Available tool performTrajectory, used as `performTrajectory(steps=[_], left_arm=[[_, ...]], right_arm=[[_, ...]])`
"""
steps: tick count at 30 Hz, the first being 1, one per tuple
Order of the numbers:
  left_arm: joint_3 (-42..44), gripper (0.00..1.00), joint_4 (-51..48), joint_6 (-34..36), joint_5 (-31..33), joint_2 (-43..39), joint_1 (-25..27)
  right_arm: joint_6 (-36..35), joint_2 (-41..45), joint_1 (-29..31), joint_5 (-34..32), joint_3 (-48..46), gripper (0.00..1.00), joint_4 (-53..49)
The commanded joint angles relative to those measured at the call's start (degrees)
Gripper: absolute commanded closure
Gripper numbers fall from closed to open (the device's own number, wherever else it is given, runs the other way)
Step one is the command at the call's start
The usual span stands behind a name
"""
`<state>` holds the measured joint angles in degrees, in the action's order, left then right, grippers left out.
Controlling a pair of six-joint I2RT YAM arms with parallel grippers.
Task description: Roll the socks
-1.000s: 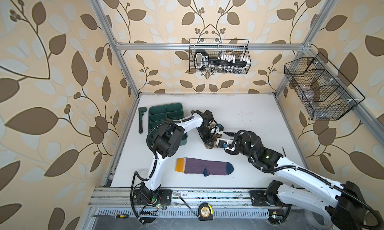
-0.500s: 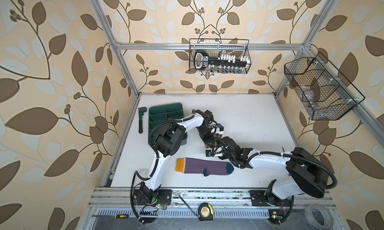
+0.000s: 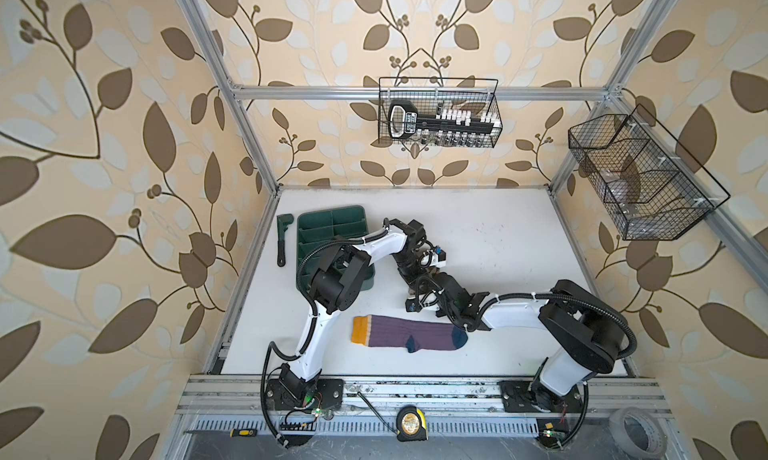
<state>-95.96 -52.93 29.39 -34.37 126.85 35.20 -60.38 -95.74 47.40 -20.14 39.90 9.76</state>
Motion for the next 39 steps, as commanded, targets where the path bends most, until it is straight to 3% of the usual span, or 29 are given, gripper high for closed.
performTrajectory(steps=[1, 6, 11, 15, 19, 21, 24, 26, 29, 33, 39], left_arm=[[3.53, 0.62, 2.90, -3.11, 6.81, -5.49, 0.26], [10.57, 0.51, 13.19, -10.01, 19.78, -18.42, -0.31], [17.01, 0.42, 20.68, -15.75, 40.48, -31.76, -0.81], [23.45, 0.43, 25.37, -14.83, 56.61, -43.74, -0.84], [29.50, 0.43, 25.71, -4.45, 55.26, -61.80, 1.36], [34.35, 0.34, 27.55, 3.54, 52.39, -70.03, 4.44], [40.32, 0.23, 27.64, 14.64, 50.90, -77.29, 13.48], [43.98, 0.20, 28.15, 20.28, 56.91, -76.67, 22.09], [48.49, 0.17, 29.56, 24.90, 63.38, -68.52, 29.06], [50.97, 0.17, 37.98, 24.53, 65.98, -56.01, 31.89], [53.15, 0.17, 57.07, 25.90, 66.98, -41.05, 31.99]], right_arm=[[5.47, -0.47, -2.06, 5.88, 5.48, 0.79, -15.05], [9.24, -1.21, -4.92, 14.28, 12.39, 0.82, -31.27], [9.40, -5.97, -7.72, 22.33, 18.84, 0.82, -42.38], [10.24, -9.10, -9.36, 26.20, 21.77, 0.81, -45.48], [10.37, -11.53, -10.32, 27.92, 24.75, 0.80, -48.87], [10.19, -12.28, -11.04, 29.20, 25.76, 0.80, -49.55], [10.03, -13.81, -12.09, 30.89, 27.29, 0.79, -50.51], [10.10, -14.90, -12.78, 31.66, 28.18, 0.79, -51.11], [10.23, -16.29, -13.85, 32.55, 29.23, 0.79, -52.20], [10.54, -19.05, -15.43, 34.29, 30.97, 0.79, -54.34], [10.68, -21.10, -16.32, 36.54, 32.94, 0.78, -55.99]])
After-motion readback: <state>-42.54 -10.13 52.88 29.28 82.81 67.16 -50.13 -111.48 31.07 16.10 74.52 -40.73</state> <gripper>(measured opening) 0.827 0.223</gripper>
